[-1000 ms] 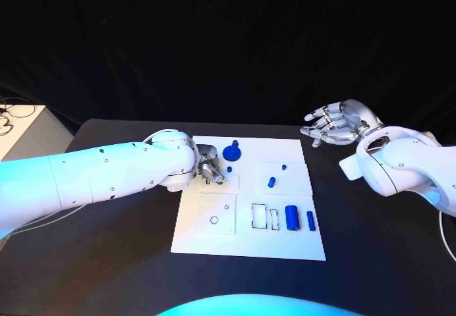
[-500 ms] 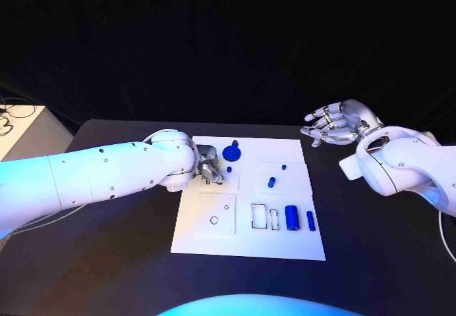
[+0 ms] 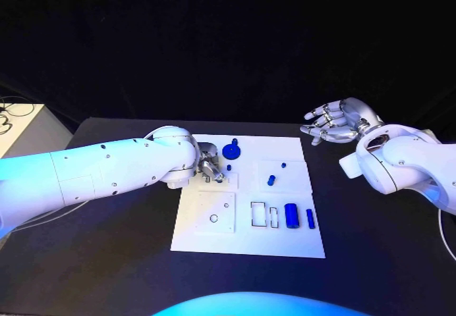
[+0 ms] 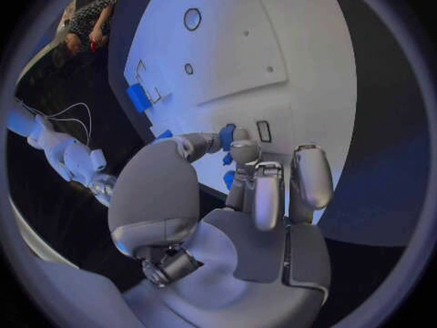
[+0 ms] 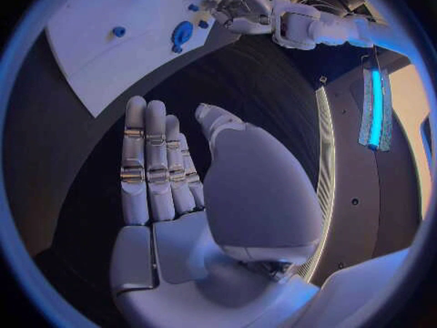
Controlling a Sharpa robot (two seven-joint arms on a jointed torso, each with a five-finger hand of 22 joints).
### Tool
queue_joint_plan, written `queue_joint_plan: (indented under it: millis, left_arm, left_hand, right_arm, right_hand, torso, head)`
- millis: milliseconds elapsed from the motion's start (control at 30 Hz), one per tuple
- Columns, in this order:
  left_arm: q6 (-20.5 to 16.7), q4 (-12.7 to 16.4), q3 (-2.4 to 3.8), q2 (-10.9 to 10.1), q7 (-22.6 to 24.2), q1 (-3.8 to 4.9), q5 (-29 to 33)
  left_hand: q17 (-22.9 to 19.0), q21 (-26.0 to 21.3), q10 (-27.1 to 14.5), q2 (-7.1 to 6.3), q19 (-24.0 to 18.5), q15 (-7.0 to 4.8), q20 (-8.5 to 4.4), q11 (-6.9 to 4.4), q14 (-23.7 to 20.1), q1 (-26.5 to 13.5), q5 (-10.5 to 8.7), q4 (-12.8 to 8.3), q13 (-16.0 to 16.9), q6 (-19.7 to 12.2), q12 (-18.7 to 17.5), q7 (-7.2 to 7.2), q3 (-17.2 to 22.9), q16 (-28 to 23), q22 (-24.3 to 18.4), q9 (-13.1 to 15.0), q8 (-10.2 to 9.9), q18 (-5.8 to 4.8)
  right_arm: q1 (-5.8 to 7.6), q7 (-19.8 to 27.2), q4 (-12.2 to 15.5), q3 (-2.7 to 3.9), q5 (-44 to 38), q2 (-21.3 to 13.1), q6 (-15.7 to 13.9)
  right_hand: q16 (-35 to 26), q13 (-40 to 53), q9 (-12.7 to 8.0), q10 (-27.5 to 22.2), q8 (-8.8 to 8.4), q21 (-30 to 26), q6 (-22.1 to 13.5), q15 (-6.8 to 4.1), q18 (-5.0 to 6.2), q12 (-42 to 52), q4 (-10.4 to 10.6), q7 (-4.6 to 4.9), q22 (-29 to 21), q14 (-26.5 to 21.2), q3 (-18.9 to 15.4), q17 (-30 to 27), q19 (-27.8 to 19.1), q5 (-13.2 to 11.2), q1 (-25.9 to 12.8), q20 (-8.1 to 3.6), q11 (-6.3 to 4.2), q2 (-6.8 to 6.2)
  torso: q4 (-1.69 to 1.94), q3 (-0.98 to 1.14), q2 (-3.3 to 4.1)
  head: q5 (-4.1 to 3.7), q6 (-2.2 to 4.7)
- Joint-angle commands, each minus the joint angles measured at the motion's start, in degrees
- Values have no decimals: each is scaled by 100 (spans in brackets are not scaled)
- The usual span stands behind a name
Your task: Assemble the parts on the task board
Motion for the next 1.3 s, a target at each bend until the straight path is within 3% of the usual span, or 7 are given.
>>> queue_joint_plan:
  millis: [33, 700, 900, 1300]
  left_arm:
    - [236, 7, -22, 53, 24, -36, 130]
    - [237, -124, -24, 130, 27, -39, 119]
    - [240, -126, -24, 115, 31, -39, 94]
    - [181, -114, -24, 67, 17, -38, -66]
  left_hand:
    - [1506, 17, 28, 19, 25, -25, -7, -6, 596, -76, -25, -1191, 12, 57, 5, -32, 1151, 19, -1, 1, 22, -72]
    - [1506, 4, 137, 147, 50, -57, -26, -53, 596, -206, -79, -1039, 84, 154, 71, -98, 836, 19, 27, 36, 49, -80]
    - [1506, 3, 152, 196, 59, -78, -42, -80, 596, -116, -9, -1121, 121, 180, 90, -121, 891, 19, 32, 43, 53, -80]
    - [1506, 102, 269, 154, 224, -107, -72, -109, 596, -99, 183, -1260, 283, 277, 207, -148, 1049, 19, 246, 64, 87, -125]
  right_arm:
    - [-1, 72, 7, 2, 19, 1, 129]
    - [-1, 106, 1, 2, 65, 6, 161]
    - [-1, 109, -1, 2, 67, 0, 165]
    - [-1, 103, -7, 2, 67, -18, 176]
  right_hand:
    - [-66, -50, -13, -14, 35, -56, -36, 44, 21, -49, 25, 23, -63, -29, -51, -14, -10, 29, -82, 42, 53, -50]
    - [-201, -177, -29, -15, 49, -179, -49, 75, 26, -74, 38, 38, -243, -65, -198, -26, -20, 38, -168, 83, 71, 1]
    - [-216, -191, -30, -17, 52, -192, -48, 77, 26, -76, 36, 38, -262, -72, -208, -27, -23, 45, -167, 87, 72, 7]
    - [-233, -207, -32, -18, 55, -207, -47, 81, 26, -80, 36, 40, -284, -80, -221, -28, -26, 51, -170, 91, 75, 15]
  torso:
    - [-5, -3, -1]
    - [6, 0, -5]
    - [4, -2, -9]
    - [8, -6, -9]
  head:
    - [-13, -2]
    - [-37, -36]
    - [-32, -44]
    - [-19, -66]
